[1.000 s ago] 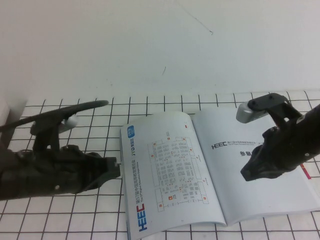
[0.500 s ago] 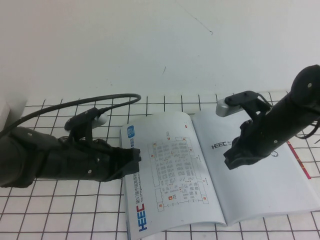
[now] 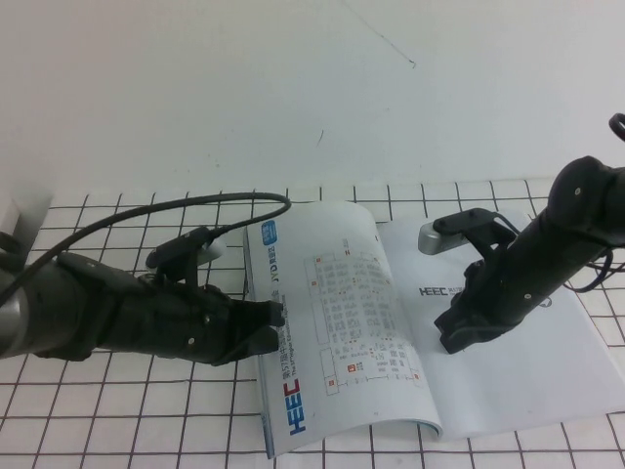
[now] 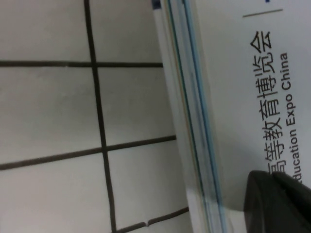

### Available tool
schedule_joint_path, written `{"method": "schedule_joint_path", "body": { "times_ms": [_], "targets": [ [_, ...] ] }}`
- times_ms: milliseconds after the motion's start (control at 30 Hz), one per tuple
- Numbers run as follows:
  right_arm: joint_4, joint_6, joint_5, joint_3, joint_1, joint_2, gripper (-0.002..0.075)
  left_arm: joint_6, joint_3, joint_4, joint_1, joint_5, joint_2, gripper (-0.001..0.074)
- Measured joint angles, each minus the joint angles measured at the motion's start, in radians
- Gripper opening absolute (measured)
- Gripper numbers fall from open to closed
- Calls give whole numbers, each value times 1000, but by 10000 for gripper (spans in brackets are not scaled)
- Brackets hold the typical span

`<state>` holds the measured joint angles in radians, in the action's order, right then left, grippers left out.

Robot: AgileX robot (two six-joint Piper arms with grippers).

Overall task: Close book
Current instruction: 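Close the open booklet and leave it lying on the table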

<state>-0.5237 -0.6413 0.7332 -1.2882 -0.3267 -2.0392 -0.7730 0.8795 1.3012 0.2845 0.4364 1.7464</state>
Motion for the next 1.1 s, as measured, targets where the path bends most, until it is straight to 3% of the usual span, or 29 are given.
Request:
{"method": "schedule_joint_path", "body": {
  "times_ms": [533,900,1100],
  "targets": [
    [19,5,0,0,0,0,-3,-55,56,-16,-2,39,4,-4],
    [19,16,0,0,0,0,-3,-25,59,-74,-142,62,-2,-4],
    [13,7,0,0,0,-2,-3,14,59,-79,-149,72,2,-4]
  ]
}}
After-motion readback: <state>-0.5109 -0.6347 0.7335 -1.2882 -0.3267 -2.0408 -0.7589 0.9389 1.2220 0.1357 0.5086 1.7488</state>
